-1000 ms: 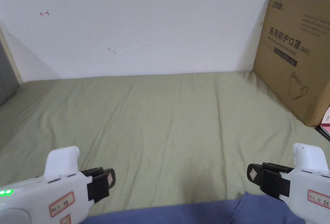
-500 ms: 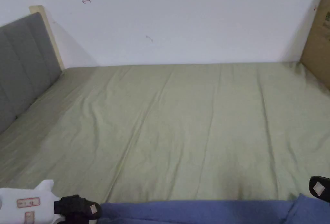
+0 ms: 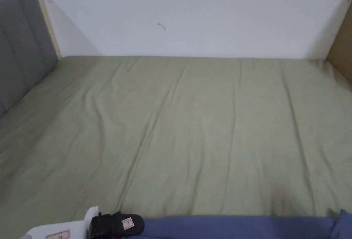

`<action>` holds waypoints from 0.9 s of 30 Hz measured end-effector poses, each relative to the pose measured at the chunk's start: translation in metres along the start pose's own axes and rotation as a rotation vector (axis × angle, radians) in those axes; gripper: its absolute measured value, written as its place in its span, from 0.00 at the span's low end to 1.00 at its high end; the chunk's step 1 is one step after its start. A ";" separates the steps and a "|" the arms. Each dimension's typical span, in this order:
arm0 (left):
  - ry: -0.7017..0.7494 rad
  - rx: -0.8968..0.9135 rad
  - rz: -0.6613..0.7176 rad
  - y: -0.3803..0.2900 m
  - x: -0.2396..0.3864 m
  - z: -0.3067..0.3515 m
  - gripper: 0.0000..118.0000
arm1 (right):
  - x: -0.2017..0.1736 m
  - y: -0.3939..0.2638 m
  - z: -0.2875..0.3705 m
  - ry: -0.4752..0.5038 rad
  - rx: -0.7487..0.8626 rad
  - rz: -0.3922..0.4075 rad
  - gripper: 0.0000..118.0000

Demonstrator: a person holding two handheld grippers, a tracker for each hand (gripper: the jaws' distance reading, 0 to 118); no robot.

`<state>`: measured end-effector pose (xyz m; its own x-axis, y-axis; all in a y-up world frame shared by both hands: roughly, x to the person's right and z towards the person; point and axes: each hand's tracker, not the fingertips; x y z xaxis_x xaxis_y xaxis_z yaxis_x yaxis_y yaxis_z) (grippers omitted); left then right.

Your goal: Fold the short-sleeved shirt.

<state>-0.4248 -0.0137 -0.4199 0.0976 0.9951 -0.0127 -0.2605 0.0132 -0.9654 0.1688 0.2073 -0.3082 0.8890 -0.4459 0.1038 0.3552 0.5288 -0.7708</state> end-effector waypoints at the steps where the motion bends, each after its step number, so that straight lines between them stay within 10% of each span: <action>1: -0.005 -0.003 0.000 0.003 -0.004 -0.001 1.00 | -0.002 0.001 -0.002 0.001 -0.003 -0.006 0.00; 2: -0.003 0.000 0.003 0.007 -0.005 0.001 0.94 | -0.005 0.002 -0.003 0.001 -0.005 -0.009 0.00; 5: 0.236 0.087 0.068 0.000 -0.014 0.003 0.04 | -0.011 0.003 -0.005 0.012 -0.009 -0.006 0.00; 18: 0.799 0.128 -0.475 -0.061 0.128 -0.025 0.03 | -0.018 0.006 0.000 0.106 -0.023 0.019 0.00; 23: 1.373 0.146 -0.712 -0.072 0.165 -0.021 0.03 | -0.009 0.005 0.005 0.127 -0.007 0.022 0.00; 27: 1.343 0.125 -0.709 -0.080 0.183 -0.037 0.04 | 0.001 0.005 0.008 0.150 0.001 -0.004 0.00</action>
<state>-0.3503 0.1642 -0.3547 0.9889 -0.0418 0.1426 0.1438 0.5111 -0.8474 0.1741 0.2148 -0.3072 0.8346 -0.5508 0.0118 0.3590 0.5275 -0.7700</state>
